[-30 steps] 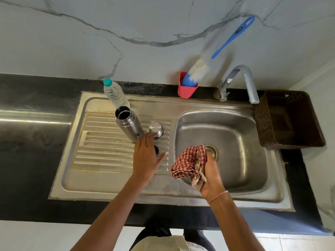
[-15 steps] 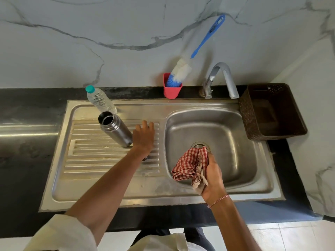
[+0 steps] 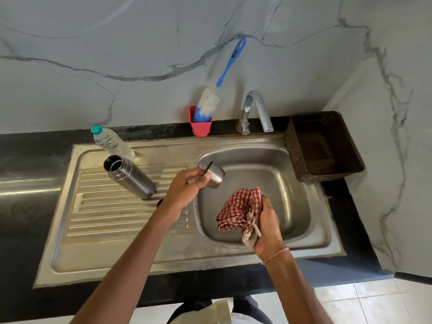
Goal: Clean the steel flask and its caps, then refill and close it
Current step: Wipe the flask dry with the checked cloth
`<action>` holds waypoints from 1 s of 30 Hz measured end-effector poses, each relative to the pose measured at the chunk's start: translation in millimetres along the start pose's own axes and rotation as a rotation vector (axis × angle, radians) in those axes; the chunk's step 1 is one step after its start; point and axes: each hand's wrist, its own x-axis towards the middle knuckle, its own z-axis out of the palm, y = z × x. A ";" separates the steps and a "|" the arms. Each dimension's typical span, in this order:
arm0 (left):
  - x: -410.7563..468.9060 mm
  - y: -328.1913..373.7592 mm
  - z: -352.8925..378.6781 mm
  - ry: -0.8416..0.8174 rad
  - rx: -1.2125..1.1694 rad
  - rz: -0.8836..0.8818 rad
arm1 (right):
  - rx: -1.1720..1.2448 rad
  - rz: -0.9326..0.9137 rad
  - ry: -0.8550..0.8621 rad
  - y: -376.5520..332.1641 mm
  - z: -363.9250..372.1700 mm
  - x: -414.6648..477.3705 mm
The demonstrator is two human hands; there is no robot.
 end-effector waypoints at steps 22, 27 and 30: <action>-65.3 43.7 63.3 -0.011 -0.048 0.167 | -1.074 -1.299 -0.223 -17.3 -18.6 -3.8; -74.0 44.6 61.5 -0.066 -0.047 0.302 | -1.145 -1.128 -0.184 -43.3 -3.7 -14.4; -78.5 35.9 62.4 -0.100 -0.033 0.350 | -0.985 -0.699 -0.305 -70.5 3.6 -19.1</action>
